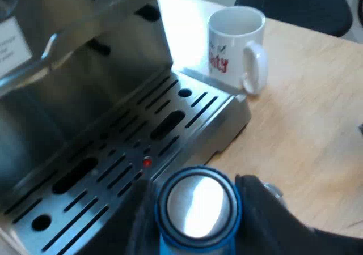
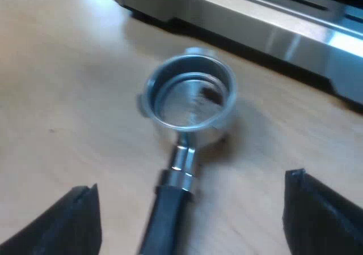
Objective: Grind coffee beans and then tamp
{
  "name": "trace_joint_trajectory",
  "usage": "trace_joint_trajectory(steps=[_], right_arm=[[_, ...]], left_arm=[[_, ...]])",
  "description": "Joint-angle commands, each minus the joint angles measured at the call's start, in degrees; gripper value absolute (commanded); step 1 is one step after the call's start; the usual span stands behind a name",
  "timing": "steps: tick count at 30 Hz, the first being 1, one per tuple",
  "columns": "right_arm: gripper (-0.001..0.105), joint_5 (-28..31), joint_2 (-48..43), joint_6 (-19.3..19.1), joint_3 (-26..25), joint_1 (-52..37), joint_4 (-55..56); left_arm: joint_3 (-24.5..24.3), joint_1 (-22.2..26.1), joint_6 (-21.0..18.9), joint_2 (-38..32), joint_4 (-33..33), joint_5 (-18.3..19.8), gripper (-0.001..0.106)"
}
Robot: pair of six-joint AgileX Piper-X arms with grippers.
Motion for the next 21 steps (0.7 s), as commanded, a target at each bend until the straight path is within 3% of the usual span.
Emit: trace_joint_trajectory(steps=[1,9,21], right_arm=[[0.067,3.0,-0.3,0.1,1.0,-0.3,-2.4],[0.067,2.9,-0.3,0.1,1.3,-0.3,-3.9],[0.067,2.9,-0.3,0.1,1.3,-0.3,-3.9]], left_arm=[[-1.8,-2.1,-0.6,1.6,-0.3,0.5,0.015],[-5.5,-7.5,-0.6,10.3,0.3,0.5,0.015],[-7.9,-15.1,-0.2,22.9,-7.4,-1.7,0.015]])
